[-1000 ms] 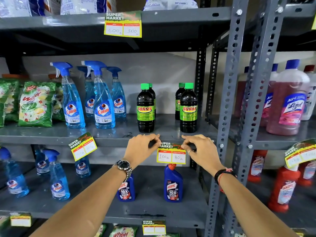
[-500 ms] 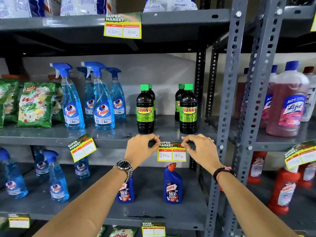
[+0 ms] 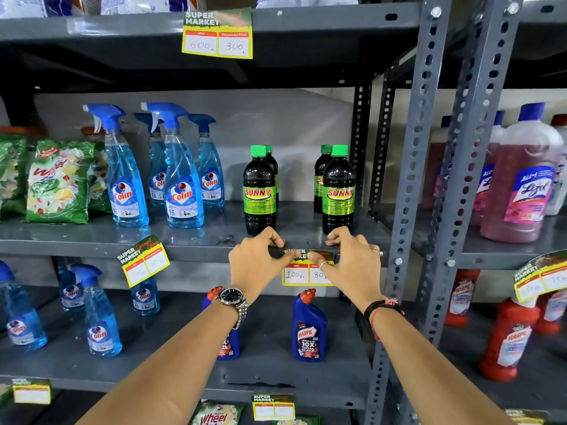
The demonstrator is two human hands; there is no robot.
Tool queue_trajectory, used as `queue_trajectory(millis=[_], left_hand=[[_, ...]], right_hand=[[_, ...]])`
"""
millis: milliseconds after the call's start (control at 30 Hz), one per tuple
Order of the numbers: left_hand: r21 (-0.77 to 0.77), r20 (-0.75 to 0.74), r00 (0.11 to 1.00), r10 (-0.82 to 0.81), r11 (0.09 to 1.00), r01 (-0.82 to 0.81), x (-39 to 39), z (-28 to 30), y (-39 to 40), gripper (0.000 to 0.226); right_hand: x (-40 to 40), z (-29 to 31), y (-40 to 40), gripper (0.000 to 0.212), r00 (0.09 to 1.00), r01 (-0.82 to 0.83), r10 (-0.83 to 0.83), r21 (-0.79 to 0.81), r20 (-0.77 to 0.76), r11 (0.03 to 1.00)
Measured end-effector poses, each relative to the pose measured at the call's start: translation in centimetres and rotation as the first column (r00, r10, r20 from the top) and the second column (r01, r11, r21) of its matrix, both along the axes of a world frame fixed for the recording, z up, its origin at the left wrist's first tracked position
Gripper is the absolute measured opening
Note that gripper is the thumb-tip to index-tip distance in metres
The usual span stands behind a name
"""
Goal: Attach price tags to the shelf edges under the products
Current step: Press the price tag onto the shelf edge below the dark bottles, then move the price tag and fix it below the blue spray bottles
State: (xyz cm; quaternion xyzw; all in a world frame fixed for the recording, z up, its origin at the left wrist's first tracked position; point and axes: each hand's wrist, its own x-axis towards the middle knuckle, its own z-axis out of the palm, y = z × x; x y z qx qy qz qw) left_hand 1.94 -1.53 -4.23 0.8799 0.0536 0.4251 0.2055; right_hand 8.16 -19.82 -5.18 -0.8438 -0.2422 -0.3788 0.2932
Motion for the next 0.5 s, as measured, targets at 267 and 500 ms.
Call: queue_trajectory(millis=[267, 500], left_hand=[[0.010, 0.049, 0.998, -0.046, 0.999, 0.045, 0.1, -1.0, 0.6, 0.029], [0.019, -0.054, 0.975, -0.218, 0.976, 0.219, -1.2, -1.8, 2.4, 0.016]], right_hand=[[0.3, -0.5, -0.2, 0.023, 1.000, -0.004, 0.004, 0.068, 0.002, 0.998], [-0.3, 0.8, -1.4, 0.028, 0.972, -0.145, 0.159, 0.096, -0.171, 0.985]])
